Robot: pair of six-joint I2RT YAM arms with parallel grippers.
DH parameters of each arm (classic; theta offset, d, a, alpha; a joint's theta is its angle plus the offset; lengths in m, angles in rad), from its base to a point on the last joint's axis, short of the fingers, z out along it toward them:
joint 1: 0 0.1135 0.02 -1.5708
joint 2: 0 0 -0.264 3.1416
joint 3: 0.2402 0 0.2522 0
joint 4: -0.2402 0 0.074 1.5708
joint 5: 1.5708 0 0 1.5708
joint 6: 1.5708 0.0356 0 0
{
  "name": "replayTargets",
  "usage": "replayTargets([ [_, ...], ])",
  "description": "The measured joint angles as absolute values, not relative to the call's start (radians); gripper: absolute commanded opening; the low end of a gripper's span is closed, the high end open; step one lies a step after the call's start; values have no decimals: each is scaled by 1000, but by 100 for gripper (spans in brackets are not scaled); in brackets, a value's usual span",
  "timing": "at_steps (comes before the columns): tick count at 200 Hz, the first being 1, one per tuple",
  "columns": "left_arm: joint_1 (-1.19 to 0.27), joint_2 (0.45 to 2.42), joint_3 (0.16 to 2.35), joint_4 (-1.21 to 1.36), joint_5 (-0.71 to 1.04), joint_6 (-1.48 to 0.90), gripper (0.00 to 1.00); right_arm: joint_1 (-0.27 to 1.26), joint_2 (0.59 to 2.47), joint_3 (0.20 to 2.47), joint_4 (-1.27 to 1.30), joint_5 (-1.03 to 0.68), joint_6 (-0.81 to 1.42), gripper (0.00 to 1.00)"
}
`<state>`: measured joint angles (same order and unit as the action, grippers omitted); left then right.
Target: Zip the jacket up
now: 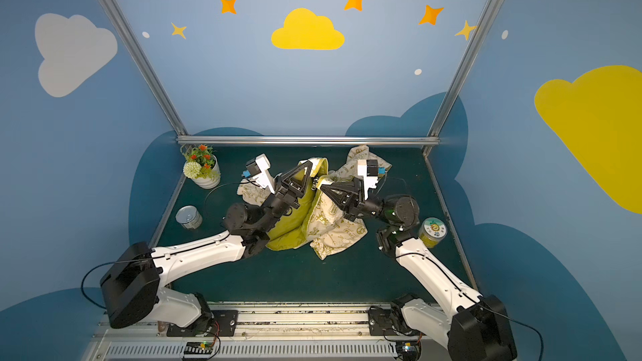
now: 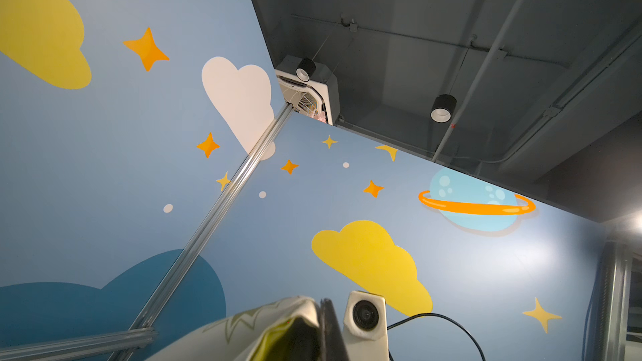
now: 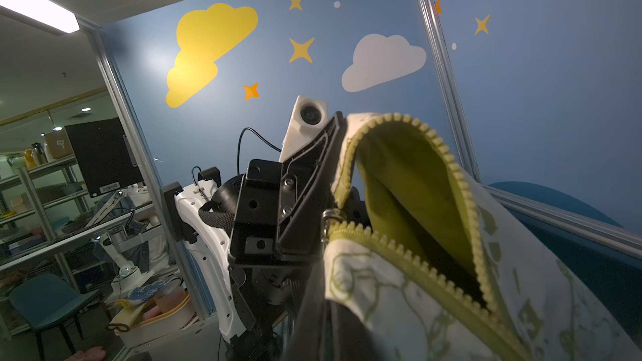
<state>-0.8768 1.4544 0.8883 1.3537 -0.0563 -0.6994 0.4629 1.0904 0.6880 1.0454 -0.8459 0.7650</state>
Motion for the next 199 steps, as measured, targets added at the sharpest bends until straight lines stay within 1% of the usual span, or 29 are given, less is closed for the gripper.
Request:
replayTargets([
  [199, -877, 1447, 888, 1354, -56, -699, 3, 469, 1123, 705, 1100, -846, 807, 0],
])
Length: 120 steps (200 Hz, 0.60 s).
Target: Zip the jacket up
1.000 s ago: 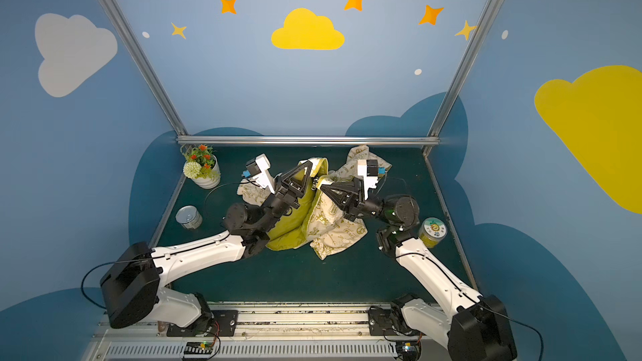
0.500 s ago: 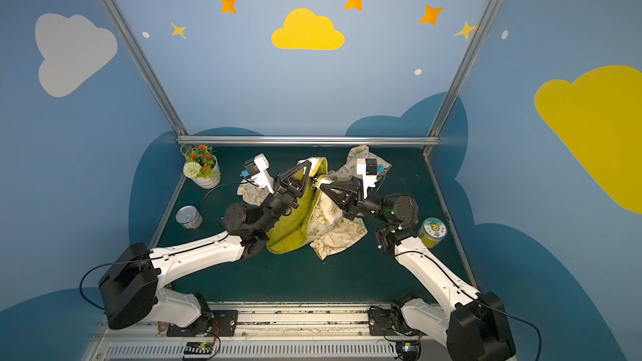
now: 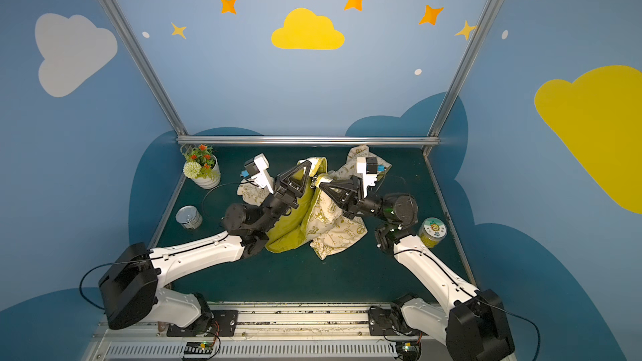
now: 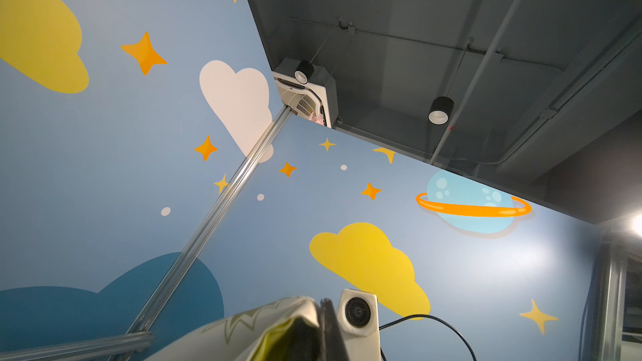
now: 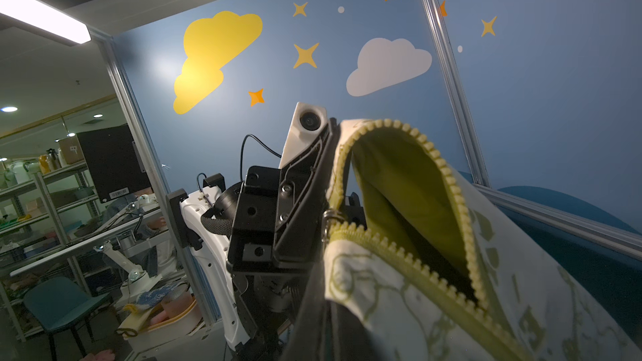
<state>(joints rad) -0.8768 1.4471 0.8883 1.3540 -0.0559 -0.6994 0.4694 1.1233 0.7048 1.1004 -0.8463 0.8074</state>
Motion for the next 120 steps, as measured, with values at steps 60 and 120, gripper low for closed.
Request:
replayTargets([
  [60, -877, 1447, 888, 1354, -56, -699, 3, 471, 1137, 719, 1113, -846, 815, 0],
  [120, -877, 1446, 888, 1355, -56, -699, 3, 474, 1141, 720, 1125, -843, 830, 0],
])
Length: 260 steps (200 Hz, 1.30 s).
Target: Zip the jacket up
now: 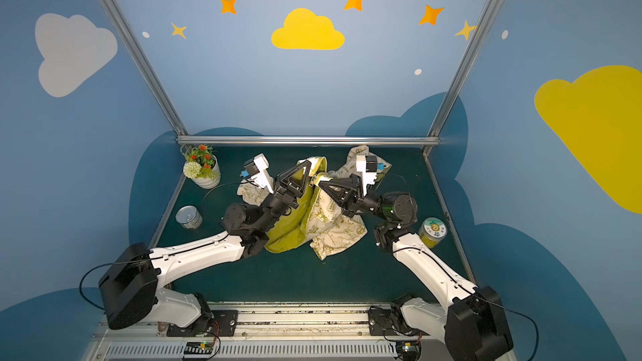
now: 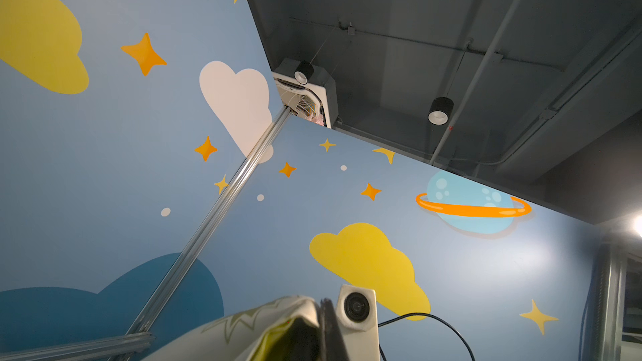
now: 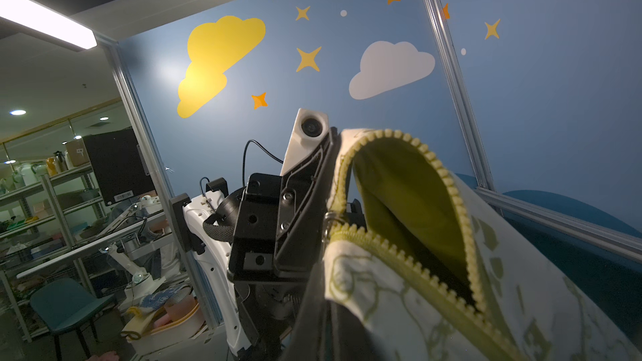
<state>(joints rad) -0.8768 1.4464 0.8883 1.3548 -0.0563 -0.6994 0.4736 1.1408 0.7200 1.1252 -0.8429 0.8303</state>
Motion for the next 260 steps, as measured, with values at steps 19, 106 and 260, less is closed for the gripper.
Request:
replayTargets([
  [19, -877, 1445, 888, 1355, -57, -699, 3, 476, 1146, 720, 1135, -836, 831, 0],
  [106, -877, 1444, 908, 1356, -57, -700, 3, 493, 1161, 720, 1193, -778, 834, 0],
  [260, -891, 1462, 971, 1354, -56, -675, 3, 529, 1207, 720, 1326, -669, 877, 0],
])
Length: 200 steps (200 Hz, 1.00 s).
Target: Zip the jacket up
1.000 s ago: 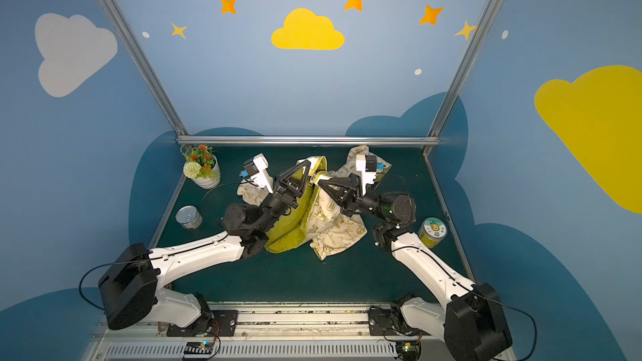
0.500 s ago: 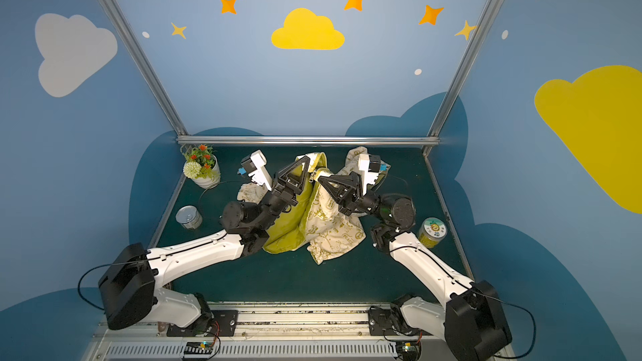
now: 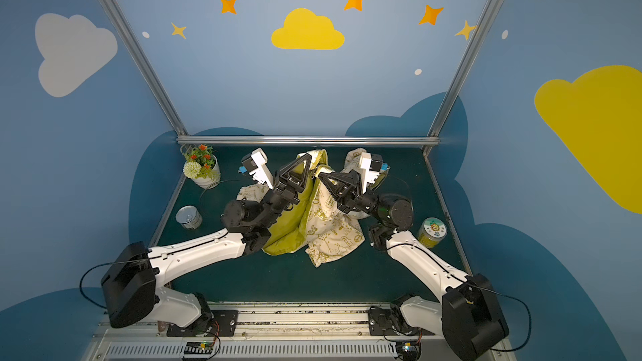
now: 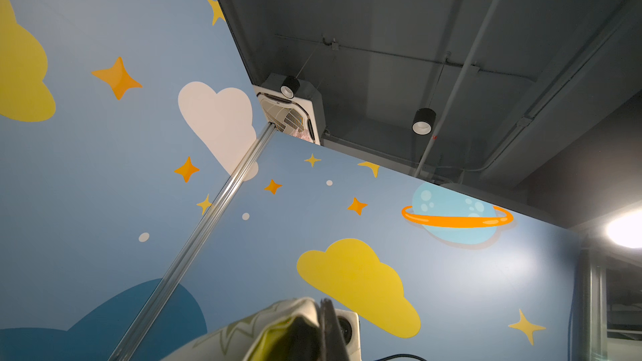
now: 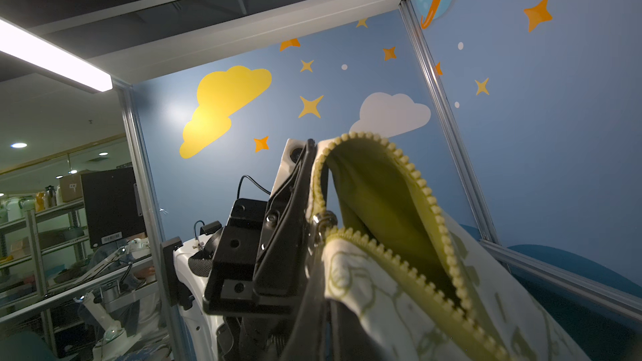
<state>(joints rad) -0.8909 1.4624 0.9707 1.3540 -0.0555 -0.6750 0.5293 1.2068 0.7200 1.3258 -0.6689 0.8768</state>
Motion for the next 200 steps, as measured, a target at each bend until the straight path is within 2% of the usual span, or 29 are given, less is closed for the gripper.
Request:
replayTargets([
  [200, -893, 1475, 959, 1382, -74, -559, 3, 550, 1190, 720, 1338, -559, 856, 0],
])
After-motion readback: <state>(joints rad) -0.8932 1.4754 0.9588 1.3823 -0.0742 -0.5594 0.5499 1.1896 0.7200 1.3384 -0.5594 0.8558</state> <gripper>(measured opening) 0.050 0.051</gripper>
